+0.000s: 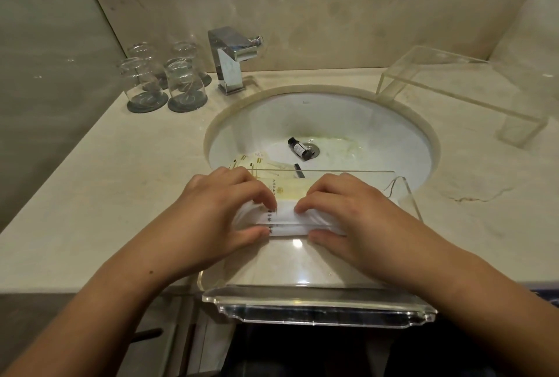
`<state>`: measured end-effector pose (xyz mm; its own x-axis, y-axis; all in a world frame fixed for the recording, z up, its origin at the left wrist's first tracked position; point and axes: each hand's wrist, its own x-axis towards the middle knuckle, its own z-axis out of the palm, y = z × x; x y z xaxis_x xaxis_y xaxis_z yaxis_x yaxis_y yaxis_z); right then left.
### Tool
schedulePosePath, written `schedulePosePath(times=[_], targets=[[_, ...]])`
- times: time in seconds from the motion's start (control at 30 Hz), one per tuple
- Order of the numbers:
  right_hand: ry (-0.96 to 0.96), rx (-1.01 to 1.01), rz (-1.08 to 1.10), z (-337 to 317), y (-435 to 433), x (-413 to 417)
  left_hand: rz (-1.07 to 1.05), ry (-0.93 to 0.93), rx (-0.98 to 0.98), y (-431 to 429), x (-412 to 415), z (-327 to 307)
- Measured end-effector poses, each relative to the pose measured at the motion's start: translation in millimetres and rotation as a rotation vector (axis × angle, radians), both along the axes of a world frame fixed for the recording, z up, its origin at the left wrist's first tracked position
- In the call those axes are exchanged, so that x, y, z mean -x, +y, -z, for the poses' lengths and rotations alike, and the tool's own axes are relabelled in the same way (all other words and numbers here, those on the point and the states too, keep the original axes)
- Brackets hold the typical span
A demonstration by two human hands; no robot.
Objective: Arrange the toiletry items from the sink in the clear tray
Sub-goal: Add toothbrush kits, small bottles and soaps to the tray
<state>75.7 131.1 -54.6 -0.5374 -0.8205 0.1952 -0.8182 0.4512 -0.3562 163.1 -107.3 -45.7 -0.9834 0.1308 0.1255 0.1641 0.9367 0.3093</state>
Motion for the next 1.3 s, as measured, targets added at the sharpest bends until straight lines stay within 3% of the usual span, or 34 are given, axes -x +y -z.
schedulePosePath(times=[0.27,0.6,0.7,1.13,1.3], targets=[[0.008,0.01,-0.007,1,2,-1,0.016,0.001,0.001,0,0,0],[-0.032,0.126,0.044,-39,-17,42,-0.052,0.12,-0.187,-34,46,-27],[-0.078,0.078,0.086,-43,-29,70,-0.07,0.032,-0.179,-49,77,-23],[-0.421,-0.235,0.001,8,-64,192,-0.062,-0.507,0.2,-75,175,30],[-0.464,-0.327,-0.047,43,-82,211,-0.174,-0.605,0.23,-65,185,35]])
